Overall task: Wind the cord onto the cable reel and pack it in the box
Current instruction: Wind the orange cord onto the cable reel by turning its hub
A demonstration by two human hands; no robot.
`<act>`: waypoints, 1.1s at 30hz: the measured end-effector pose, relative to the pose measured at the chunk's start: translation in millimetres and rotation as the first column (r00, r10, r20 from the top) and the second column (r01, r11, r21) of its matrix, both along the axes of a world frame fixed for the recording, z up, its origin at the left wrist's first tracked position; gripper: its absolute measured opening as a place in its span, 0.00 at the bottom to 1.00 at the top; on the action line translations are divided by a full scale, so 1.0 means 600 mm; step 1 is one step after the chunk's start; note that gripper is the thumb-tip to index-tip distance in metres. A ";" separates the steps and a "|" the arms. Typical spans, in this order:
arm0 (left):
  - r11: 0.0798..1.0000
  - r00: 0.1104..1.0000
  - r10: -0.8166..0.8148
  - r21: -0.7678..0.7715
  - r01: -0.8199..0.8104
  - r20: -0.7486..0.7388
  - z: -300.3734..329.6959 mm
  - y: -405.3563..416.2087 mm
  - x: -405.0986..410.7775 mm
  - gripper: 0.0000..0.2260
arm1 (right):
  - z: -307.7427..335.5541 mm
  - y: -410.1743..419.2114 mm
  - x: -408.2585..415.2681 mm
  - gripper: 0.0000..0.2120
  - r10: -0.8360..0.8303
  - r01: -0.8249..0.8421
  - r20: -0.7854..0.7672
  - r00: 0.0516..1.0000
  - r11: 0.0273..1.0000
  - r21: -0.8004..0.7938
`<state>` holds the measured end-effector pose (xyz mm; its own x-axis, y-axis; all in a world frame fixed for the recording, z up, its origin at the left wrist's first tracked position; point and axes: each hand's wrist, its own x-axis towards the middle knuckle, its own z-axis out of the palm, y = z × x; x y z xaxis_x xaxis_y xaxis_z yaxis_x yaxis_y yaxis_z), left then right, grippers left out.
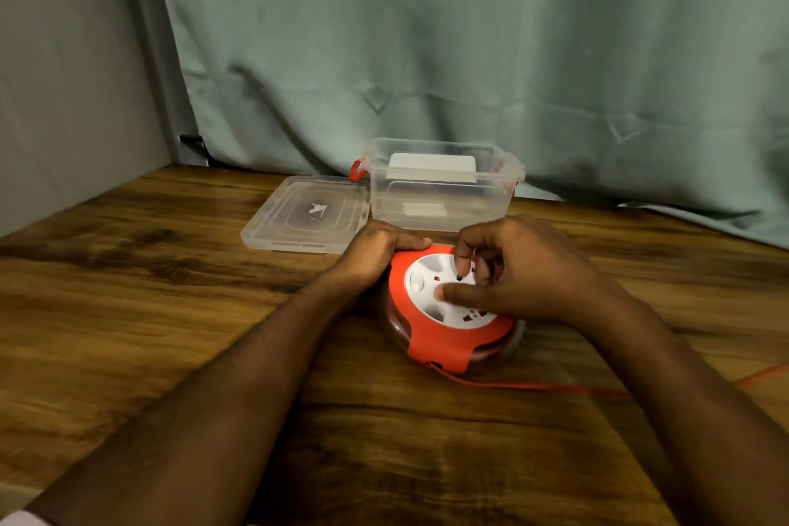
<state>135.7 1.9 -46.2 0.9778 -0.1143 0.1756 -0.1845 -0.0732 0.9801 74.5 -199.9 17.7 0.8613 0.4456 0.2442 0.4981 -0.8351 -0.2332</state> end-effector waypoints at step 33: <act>0.999 0.999 0.026 -0.046 -0.027 -0.034 0.012 -0.002 -0.017 0.05 | 0.003 0.008 -0.012 0.40 0.047 -0.047 -0.009 0.999 0.998 -0.039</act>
